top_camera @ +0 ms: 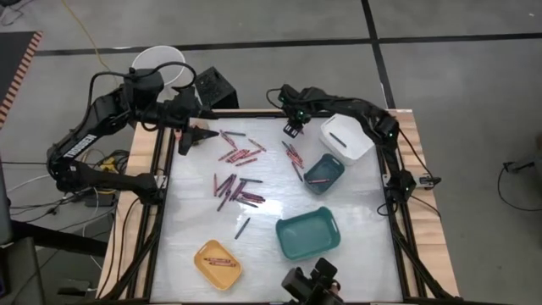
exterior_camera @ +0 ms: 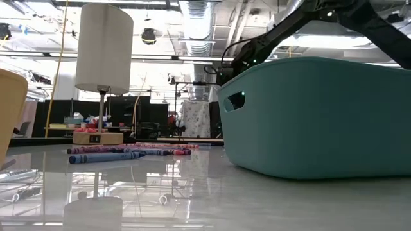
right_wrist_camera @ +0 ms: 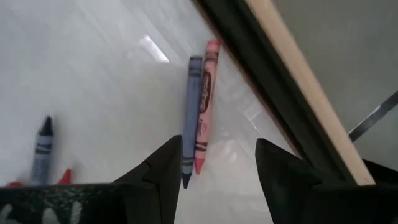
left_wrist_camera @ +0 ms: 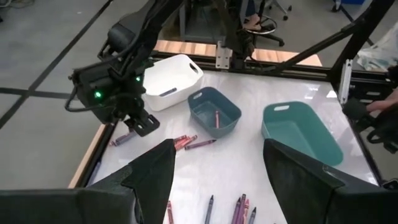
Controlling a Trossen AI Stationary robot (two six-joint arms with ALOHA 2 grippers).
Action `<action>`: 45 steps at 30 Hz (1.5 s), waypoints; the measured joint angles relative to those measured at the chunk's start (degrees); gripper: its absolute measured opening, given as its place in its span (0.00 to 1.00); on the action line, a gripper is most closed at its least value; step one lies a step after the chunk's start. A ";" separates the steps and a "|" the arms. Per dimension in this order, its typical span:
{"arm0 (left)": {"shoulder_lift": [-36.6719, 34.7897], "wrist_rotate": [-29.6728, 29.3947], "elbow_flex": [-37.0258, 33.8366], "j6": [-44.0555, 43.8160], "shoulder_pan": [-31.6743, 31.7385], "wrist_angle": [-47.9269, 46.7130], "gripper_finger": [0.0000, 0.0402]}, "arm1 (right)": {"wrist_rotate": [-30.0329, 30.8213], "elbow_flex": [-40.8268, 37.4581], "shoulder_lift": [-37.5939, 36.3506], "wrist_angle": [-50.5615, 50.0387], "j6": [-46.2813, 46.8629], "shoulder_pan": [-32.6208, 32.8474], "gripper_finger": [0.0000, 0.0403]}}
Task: Sort crayons
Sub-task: Put the pink crayon into the dark blue bin
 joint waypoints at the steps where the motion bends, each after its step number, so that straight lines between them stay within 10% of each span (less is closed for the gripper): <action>1: 0.00 -0.19 0.00 0.02 0.00 0.00 0.58 | 0.00 0.00 0.30 0.07 0.00 0.00 0.49; 28: 0.02 -0.46 0.00 0.46 0.00 0.07 0.58 | 0.29 -0.24 3.06 0.64 0.72 -0.64 0.48; 45: 0.02 -1.44 0.00 0.62 0.02 0.09 0.58 | -2.17 -0.39 3.33 0.44 0.02 -1.05 0.27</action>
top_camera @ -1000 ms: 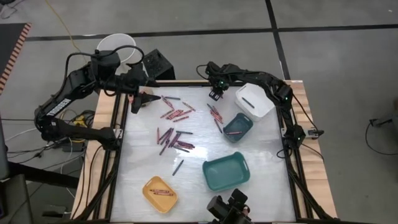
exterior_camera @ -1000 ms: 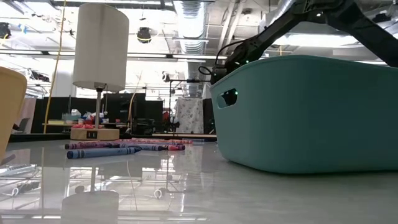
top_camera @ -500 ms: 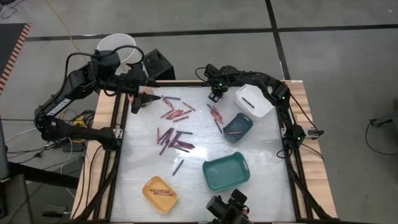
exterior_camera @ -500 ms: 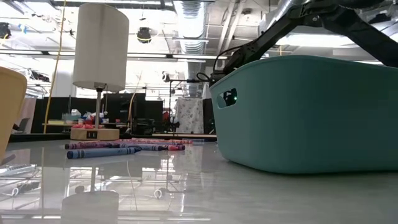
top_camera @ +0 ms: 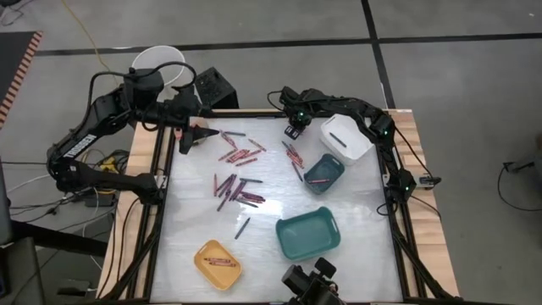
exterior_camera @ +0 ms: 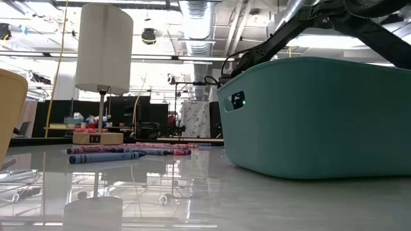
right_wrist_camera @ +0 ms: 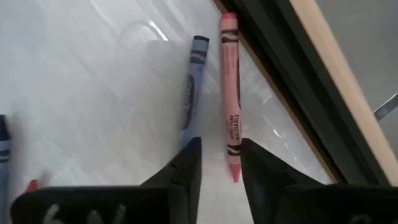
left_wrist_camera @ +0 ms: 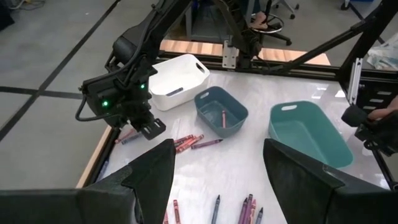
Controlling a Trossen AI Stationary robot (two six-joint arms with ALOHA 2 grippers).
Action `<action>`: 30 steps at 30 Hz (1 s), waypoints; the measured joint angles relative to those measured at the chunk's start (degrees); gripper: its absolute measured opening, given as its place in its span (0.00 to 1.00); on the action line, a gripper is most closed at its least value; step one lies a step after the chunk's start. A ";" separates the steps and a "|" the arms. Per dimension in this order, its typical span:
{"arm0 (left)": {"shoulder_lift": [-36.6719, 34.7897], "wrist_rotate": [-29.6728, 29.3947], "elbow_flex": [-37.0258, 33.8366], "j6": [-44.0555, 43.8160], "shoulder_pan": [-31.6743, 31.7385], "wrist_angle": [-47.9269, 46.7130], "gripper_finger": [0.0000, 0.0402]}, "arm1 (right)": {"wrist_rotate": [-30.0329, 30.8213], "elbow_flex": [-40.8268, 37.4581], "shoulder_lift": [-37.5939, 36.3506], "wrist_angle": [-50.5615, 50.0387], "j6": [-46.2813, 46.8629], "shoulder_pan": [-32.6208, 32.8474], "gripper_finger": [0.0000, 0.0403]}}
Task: Sort crayons
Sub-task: Put the pink crayon into the dark blue bin
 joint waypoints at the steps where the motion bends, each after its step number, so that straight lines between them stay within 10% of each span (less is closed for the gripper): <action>1: 0.00 0.00 0.00 -0.01 0.01 -0.01 0.58 | -0.17 -0.05 0.10 -0.14 0.00 -0.02 0.26; 30: 0.00 -0.11 0.00 -0.17 0.01 -0.09 0.58 | -1.51 2.31 2.40 -4.41 0.30 1.99 0.02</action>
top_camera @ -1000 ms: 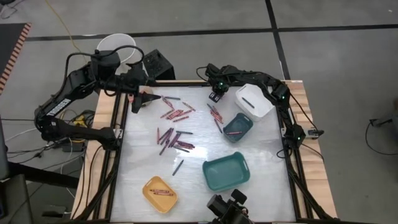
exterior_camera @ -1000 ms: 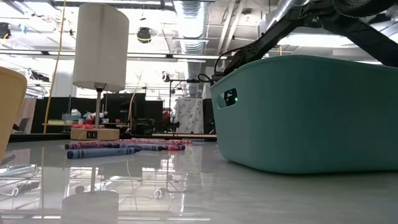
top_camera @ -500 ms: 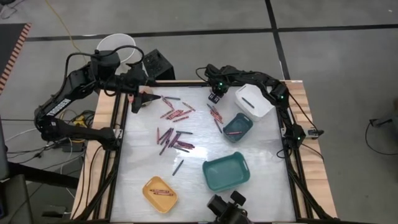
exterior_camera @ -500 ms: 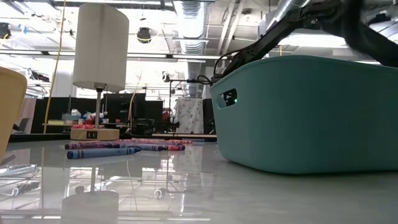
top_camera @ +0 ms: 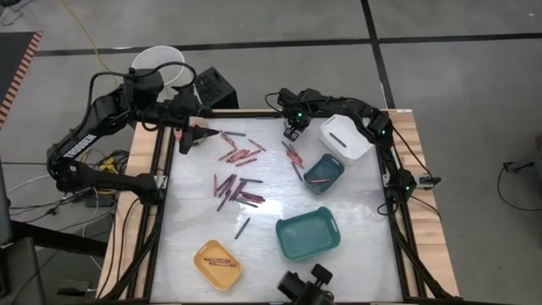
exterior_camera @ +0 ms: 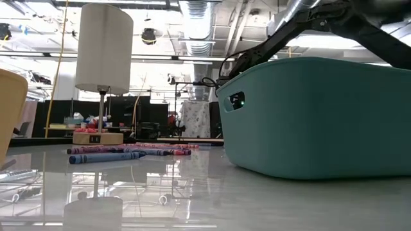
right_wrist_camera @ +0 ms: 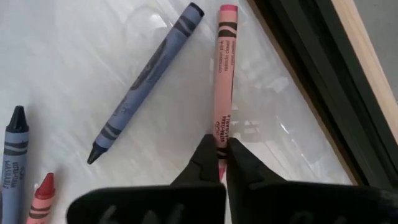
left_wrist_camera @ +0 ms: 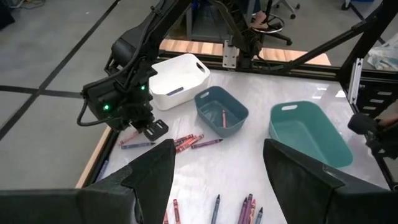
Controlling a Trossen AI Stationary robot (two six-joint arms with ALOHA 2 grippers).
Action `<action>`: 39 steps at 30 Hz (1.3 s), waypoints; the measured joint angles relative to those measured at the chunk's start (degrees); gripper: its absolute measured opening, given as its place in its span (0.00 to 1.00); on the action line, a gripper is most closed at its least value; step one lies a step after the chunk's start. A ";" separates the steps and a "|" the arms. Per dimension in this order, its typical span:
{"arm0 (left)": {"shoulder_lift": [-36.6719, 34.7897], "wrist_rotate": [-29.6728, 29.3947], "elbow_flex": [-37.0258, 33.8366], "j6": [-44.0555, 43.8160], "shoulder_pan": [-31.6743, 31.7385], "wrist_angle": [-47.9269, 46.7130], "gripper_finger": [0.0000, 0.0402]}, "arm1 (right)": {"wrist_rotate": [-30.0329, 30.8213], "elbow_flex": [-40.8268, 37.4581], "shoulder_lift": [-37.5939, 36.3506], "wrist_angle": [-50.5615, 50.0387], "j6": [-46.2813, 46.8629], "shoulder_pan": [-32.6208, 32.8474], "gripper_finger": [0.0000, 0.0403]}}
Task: Sort crayons
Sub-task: Put the pink crayon into the dark blue bin
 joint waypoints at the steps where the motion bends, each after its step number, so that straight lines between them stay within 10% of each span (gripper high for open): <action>1: 0.00 0.00 0.00 0.00 -0.01 -0.02 0.58 | -0.04 0.46 -0.08 -0.44 0.17 0.02 0.02; 23: -0.17 1.44 -1.18 -0.46 0.00 5.39 0.58 | -1.10 1.93 -24.02 2.21 1.42 5.77 0.00; 39: -5.24 10.30 -36.36 -16.77 -2.00 60.17 0.58 | 10.67 -4.70 -46.27 4.78 7.46 25.22 0.00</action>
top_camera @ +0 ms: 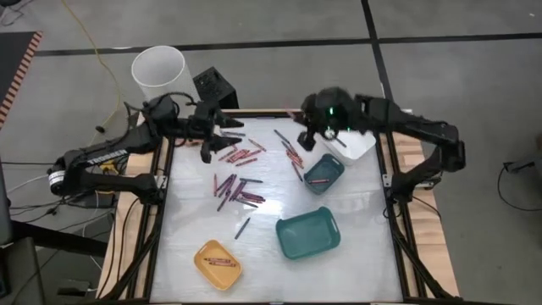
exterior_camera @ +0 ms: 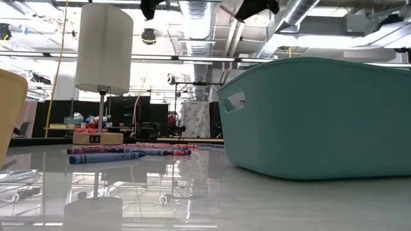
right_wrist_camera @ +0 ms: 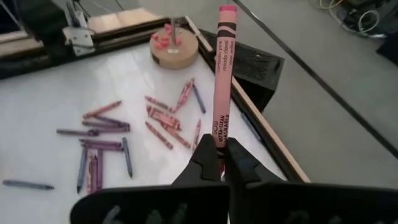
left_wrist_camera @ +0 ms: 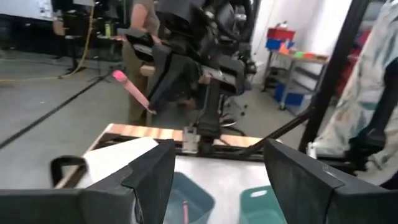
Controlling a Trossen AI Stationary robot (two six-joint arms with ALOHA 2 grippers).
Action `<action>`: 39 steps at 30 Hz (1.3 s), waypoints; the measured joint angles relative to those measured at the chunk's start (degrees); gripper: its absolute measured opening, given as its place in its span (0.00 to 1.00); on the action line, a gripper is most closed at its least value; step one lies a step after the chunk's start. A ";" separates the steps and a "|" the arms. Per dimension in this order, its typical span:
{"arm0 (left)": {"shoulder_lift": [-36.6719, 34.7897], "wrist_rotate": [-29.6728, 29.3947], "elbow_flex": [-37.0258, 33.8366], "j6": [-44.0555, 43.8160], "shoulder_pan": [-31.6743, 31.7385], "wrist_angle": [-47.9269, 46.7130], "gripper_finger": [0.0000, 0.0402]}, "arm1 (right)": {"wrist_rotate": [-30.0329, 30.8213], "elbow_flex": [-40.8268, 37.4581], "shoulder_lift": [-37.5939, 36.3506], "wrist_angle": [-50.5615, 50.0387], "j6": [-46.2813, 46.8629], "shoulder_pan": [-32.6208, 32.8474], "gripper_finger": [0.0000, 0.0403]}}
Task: Sort crayons
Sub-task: Put the pink crayon into the dark blue bin
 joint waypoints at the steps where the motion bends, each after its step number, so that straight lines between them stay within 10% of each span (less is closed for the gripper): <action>1: -0.01 -0.01 -0.92 -0.65 -0.56 1.38 0.58 | 1.86 -1.93 -0.99 0.85 0.73 1.77 0.00; 18: -0.29 -0.15 -2.78 -3.19 -8.94 1.33 0.58 | 11.14 -38.57 -8.90 0.84 28.80 16.96 0.00; 39: -0.29 -0.20 -2.72 -2.77 -8.95 -2.75 0.58 | 6.43 -48.32 -5.40 1.83 8.11 9.13 0.00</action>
